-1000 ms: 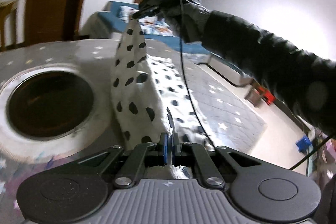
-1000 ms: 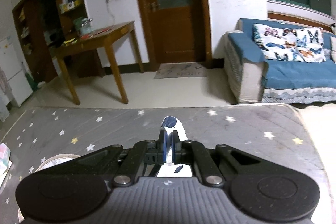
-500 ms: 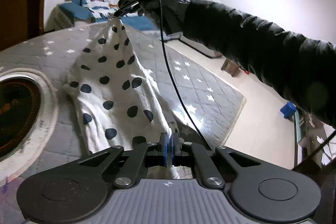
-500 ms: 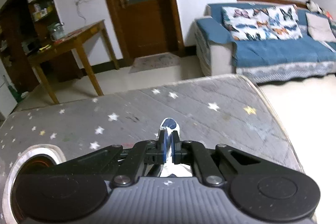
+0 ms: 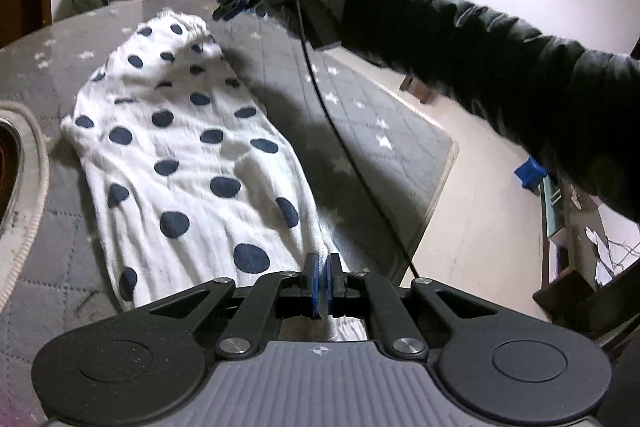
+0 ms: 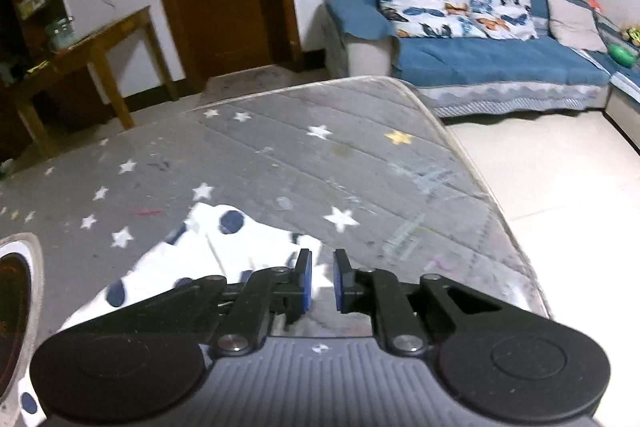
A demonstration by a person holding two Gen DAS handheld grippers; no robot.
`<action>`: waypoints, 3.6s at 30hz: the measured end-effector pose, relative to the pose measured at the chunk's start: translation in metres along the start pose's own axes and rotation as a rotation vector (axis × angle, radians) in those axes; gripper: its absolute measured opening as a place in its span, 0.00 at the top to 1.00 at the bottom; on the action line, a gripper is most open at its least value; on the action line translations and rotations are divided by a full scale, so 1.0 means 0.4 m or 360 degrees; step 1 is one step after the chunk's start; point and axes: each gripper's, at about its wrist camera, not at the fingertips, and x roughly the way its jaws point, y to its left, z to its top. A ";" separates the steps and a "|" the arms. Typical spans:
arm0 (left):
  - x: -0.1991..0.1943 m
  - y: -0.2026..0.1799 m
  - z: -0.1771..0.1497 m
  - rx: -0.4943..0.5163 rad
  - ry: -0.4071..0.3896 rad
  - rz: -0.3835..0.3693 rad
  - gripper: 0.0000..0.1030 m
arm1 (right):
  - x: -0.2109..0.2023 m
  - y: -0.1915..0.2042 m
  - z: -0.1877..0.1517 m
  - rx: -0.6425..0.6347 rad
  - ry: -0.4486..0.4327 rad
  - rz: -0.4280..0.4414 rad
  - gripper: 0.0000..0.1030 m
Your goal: Fold clothes
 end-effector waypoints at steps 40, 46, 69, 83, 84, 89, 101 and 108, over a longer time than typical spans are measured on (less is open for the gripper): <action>-0.020 0.029 0.015 -0.0045 -0.0052 0.0055 0.83 | -0.006 0.090 0.019 -0.0264 -0.0210 0.0203 0.66; -0.020 0.023 0.013 -0.0036 -0.0060 0.0030 0.83 | 0.033 0.071 -0.013 -0.0259 -0.0063 0.0151 0.67; -0.034 0.010 0.004 0.0033 -0.0130 0.0090 0.71 | -0.138 0.100 -0.133 -0.0343 -0.0034 0.0291 0.67; -0.031 -0.001 -0.036 0.0038 -0.0144 0.0019 0.68 | -0.375 0.219 -0.381 -0.0584 0.0043 0.0633 0.64; -0.046 0.002 -0.038 0.0039 -0.0164 0.0028 0.67 | -0.394 0.225 -0.398 -0.0599 0.0043 0.0655 0.64; -0.107 0.052 -0.047 -0.0025 -0.0238 0.0154 0.65 | -0.460 0.219 -0.452 -0.0578 0.0049 0.0670 0.64; -0.122 -0.021 -0.118 0.0107 -0.0163 0.0057 0.65 | -0.507 0.172 -0.525 -0.0260 0.0242 0.0793 0.66; -0.055 -0.044 -0.117 0.0165 -0.0091 0.0145 0.71 | -0.486 0.174 -0.538 -0.0168 0.0258 0.0756 0.68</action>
